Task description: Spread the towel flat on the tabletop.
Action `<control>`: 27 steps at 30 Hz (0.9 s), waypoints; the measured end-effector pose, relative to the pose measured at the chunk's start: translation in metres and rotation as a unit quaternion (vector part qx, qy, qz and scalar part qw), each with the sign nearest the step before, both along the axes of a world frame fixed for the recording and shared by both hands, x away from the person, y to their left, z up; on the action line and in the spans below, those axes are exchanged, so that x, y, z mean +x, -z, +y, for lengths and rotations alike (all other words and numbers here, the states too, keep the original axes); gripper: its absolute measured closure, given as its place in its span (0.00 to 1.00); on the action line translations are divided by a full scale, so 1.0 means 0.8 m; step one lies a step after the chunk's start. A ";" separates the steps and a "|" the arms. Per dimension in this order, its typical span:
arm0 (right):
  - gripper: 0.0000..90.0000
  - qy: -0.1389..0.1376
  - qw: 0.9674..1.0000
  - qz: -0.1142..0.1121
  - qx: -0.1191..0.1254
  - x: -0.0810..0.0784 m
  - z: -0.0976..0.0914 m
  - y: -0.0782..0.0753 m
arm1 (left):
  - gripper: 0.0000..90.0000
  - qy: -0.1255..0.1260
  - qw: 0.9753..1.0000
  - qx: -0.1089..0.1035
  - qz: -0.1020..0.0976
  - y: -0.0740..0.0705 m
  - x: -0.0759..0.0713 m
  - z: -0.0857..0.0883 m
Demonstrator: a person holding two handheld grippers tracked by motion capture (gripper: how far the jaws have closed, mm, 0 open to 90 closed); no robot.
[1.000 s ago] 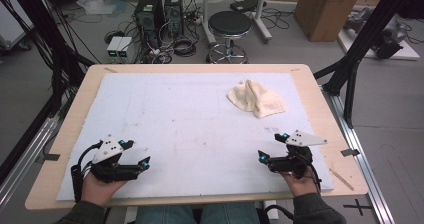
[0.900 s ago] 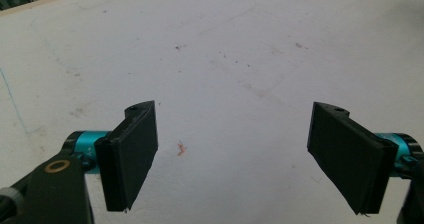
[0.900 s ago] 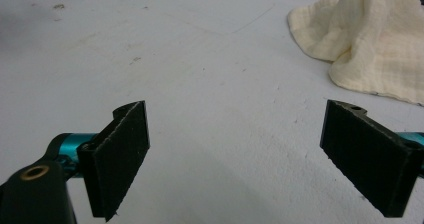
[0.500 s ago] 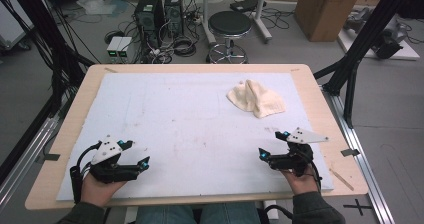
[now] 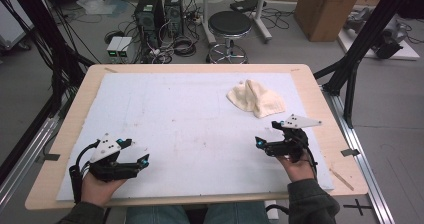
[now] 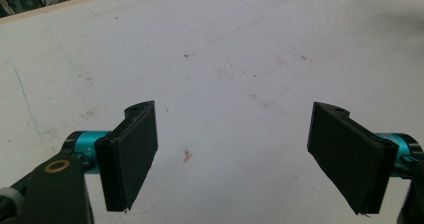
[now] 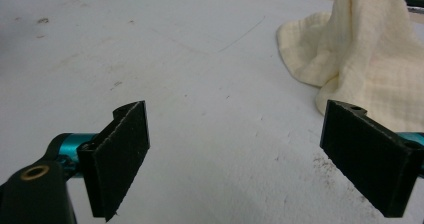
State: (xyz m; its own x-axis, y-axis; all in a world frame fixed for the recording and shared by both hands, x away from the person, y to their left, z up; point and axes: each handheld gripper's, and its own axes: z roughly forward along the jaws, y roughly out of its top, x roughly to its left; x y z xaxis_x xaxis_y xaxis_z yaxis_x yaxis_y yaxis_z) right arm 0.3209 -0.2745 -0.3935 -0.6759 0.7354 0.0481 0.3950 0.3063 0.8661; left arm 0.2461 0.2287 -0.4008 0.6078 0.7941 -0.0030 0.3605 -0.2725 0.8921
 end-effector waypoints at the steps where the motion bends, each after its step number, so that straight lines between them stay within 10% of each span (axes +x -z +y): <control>1: 0.13 0.000 1.000 0.000 0.000 0.000 0.000 0.000 | 0.23 0.000 1.000 0.000 0.000 0.000 0.000 0.000; 27: 0.18 0.022 1.000 0.012 -0.014 0.090 -0.003 -0.046 | 0.23 0.000 1.000 0.006 -0.002 -0.001 0.000 -0.001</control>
